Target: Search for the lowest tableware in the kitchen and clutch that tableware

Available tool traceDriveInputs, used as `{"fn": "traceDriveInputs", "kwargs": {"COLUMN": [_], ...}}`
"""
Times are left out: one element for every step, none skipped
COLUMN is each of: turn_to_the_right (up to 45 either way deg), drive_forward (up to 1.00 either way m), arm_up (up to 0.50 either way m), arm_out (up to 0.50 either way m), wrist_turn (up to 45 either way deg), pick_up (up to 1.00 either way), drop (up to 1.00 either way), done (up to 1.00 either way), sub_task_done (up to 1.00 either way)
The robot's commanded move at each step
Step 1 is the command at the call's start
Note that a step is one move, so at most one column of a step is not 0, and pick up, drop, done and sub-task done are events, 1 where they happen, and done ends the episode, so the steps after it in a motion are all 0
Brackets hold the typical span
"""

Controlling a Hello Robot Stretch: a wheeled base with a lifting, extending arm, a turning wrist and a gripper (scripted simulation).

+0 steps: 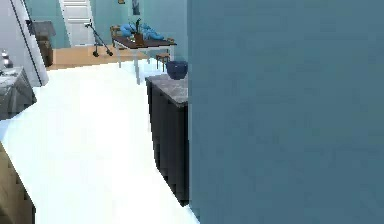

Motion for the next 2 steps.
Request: {"fn": "traceDriveInputs", "kwargs": {"turn_to_the_right": [-9.0,0.0], "drive_forward": [0.0,0.65], "arm_up": [0.0,0.0], "arm_out": [0.0,0.0], "wrist_turn": [0.0,0.0], "pick_up": [0.0,0.0], "drop": [0.0,0.0], "done": [0.0,0.0], "sub_task_done": [0.0,0.0]}}
